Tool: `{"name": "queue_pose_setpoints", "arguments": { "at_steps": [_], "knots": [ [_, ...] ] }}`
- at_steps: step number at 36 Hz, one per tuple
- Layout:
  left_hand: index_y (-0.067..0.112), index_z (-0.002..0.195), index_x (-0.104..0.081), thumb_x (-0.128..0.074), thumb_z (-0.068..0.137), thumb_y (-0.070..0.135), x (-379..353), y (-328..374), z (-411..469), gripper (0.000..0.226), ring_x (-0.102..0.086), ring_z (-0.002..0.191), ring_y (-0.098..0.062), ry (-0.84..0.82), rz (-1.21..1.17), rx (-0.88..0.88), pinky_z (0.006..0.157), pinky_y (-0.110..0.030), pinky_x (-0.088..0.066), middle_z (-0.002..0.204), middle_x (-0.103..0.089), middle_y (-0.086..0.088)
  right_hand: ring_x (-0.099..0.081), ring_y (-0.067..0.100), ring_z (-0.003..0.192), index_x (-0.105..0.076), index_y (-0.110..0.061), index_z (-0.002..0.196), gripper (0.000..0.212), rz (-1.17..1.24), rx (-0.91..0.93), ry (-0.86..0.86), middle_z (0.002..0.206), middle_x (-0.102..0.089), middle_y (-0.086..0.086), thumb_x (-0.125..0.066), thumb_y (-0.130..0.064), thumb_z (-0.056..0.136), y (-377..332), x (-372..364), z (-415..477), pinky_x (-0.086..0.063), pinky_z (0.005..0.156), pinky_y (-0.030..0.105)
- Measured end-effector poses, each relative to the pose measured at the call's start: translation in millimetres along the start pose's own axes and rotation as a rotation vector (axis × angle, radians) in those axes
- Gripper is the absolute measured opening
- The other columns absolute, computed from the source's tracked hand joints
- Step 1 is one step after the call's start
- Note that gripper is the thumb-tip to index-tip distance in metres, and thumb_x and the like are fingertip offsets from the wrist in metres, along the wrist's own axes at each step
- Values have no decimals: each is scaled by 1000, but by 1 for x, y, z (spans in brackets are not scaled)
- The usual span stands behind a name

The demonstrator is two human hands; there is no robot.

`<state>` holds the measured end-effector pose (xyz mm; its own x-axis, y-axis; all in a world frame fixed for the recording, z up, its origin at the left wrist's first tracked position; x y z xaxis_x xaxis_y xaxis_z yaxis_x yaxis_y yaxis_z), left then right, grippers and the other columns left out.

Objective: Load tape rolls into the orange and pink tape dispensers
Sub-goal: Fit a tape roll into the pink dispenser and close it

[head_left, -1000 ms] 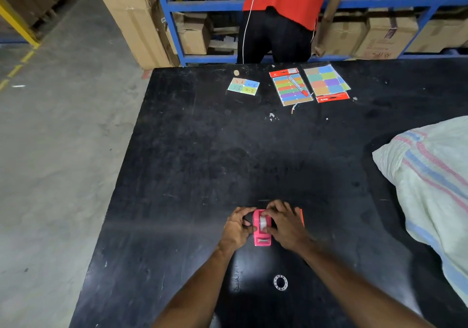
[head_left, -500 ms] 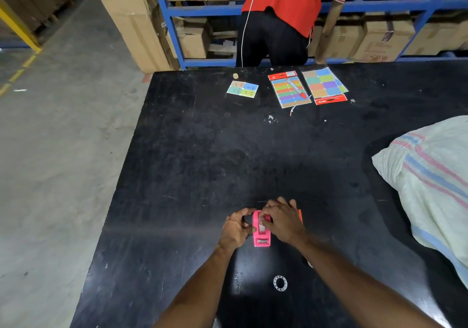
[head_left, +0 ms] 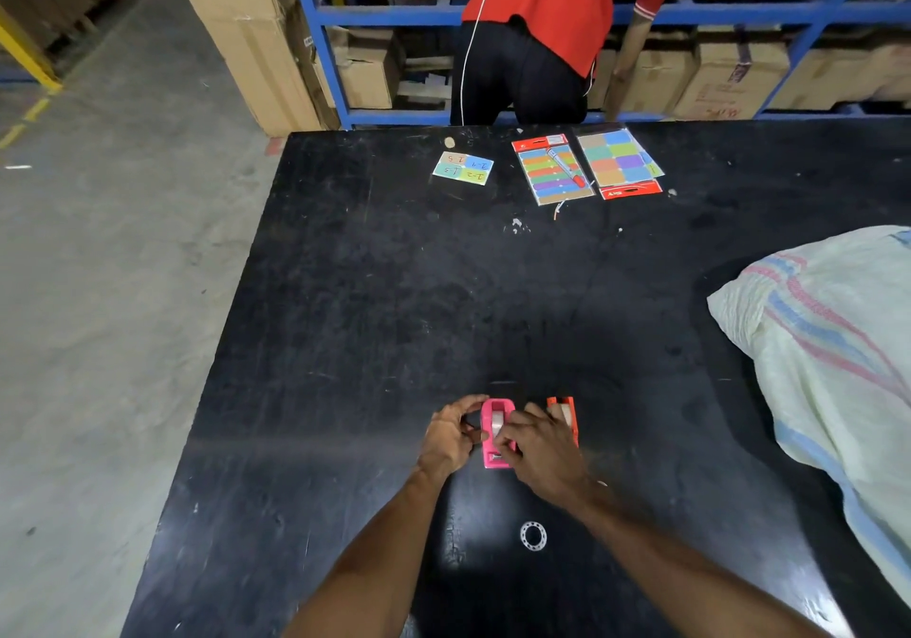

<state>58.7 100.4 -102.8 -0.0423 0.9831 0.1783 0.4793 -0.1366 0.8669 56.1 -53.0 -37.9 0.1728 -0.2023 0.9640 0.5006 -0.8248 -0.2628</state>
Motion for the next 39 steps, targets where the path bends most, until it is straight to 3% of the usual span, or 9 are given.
{"name": "queue_pose_setpoints", "arguments": {
  "at_steps": [4, 8, 12, 16, 19, 25, 29, 34, 39],
  "knots": [
    [9, 93, -69, -33, 86, -20, -3, -2, 1, 47, -66, 77, -12, -27, -195, 113, 52, -17, -53, 93, -71, -5, -56, 13, 78, -70, -31, 72, 24, 5, 0, 23, 79, -68, -15, -50, -40, 82, -5, -9, -18, -38, 82, 38],
    [-5, 110, -61, -31, 81, -28, -1, -1, 0, 48, -61, 49, -4, -55, -177, 109, 45, -12, -46, 101, -65, -11, -54, 13, 80, -69, -29, 74, 18, 40, 29, 20, 79, -64, -14, -55, -35, 84, -8, -19, -30, -29, 75, 34],
    [15, 111, -62, -48, 72, -31, -2, -11, 5, 62, -51, 61, -2, -138, -87, 45, 74, -22, -47, 117, -62, -13, -51, 12, 83, -67, -28, 74, 18, 29, 39, 2, 84, -63, -14, -57, -34, 88, -12, -23, -38, -26, 74, 34],
    [22, 108, -62, -53, 70, -31, -1, -8, 4, 66, -53, 58, -2, -144, -37, 10, 66, -13, -46, 116, -63, -9, -54, 15, 82, -68, -27, 70, 21, -8, 8, -49, 82, -63, -15, -55, -34, 86, -13, -27, -40, -26, 71, 36],
    [34, 104, -64, -57, 70, -29, -2, -8, 4, 71, -50, 61, -3, -143, -6, -1, 68, -17, -45, 117, -65, -8, -54, 16, 81, -70, -27, 71, 17, -22, -27, -61, 84, -65, -14, -60, -31, 84, -11, -30, -37, -28, 72, 37],
    [20, 113, -62, -57, 70, -29, -3, -8, 5, 65, -57, 57, 5, -129, 53, -24, 64, -10, -45, 116, -64, -10, -57, 20, 81, -70, -25, 71, 6, -75, -73, -73, 83, -67, -9, -76, -22, 73, -16, -34, -30, -28, 71, 39],
    [13, 117, -62, -56, 69, -30, -1, -8, 6, 65, -57, 65, -22, -125, 55, -17, 63, -8, -45, 119, -64, -13, -57, 20, 82, -72, -25, 77, 7, -74, -93, -64, 86, -67, -7, -77, -20, 73, -18, -37, -31, -33, 72, 39],
    [18, 111, -62, -51, 73, -30, -2, -5, 5, 62, -54, 93, -25, -140, -35, 30, 68, -17, -52, 117, -62, -10, -57, 20, 84, -74, -25, 83, 11, -78, -107, -59, 91, -64, -6, -78, -22, 73, -18, -42, -38, -37, 75, 39],
    [17, 113, -62, -51, 76, -28, -1, -7, 5, 60, -59, 66, -9, -117, -38, 50, 59, -15, -49, 115, -63, -9, -59, 19, 87, -73, -23, 90, 17, -51, -109, -50, 96, -64, -5, -77, -19, 75, -18, -43, -40, -46, 76, 37]
  ]
}}
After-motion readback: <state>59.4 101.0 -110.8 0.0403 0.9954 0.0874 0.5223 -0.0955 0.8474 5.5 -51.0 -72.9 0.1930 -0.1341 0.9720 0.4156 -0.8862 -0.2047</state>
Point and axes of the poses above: each hand's wrist, its own z-axis towards the middle knuckle, its own x-axis out of the back of the hand, y = z × x, the point moved 4 cm from there along z, towards the middle knuckle
